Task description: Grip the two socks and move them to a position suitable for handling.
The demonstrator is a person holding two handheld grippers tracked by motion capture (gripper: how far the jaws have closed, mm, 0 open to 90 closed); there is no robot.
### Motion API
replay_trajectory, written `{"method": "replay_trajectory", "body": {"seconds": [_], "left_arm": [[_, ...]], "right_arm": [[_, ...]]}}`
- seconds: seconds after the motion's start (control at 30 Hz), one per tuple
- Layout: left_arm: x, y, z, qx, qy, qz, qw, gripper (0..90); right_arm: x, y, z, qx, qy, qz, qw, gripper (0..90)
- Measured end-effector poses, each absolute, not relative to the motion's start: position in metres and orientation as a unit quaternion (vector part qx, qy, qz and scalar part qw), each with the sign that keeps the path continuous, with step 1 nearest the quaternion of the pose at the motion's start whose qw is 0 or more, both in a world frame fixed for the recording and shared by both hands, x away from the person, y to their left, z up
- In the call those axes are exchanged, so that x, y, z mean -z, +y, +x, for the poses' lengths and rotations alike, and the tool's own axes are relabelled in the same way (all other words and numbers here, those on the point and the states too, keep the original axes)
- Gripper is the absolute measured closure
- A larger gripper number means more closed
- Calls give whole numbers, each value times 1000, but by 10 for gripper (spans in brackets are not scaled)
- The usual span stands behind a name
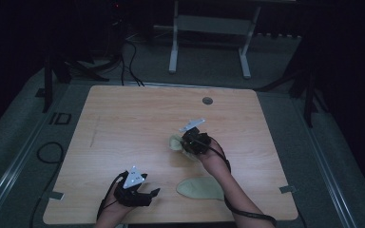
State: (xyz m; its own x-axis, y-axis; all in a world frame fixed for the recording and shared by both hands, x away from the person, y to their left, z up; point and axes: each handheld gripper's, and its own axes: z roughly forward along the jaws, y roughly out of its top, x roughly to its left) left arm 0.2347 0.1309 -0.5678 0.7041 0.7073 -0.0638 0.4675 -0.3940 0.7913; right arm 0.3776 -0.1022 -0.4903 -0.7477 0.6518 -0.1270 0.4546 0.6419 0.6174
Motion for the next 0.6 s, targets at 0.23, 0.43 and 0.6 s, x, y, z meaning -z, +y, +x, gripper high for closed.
{"method": "replay_trajectory", "body": {"seconds": [0.23,0.43,0.6], "left_arm": [[569,130,236,-140,358,823,418,272],[569,128,237,-129,355,823,424,272],[570,127,237,-134,352,827,417,272]], "right_arm": [[487,-131,373,-285,884,326,175,827],[498,-155,373,-267,882,349,171,827],[509,-161,372,-261,880,360,167,827]]}}
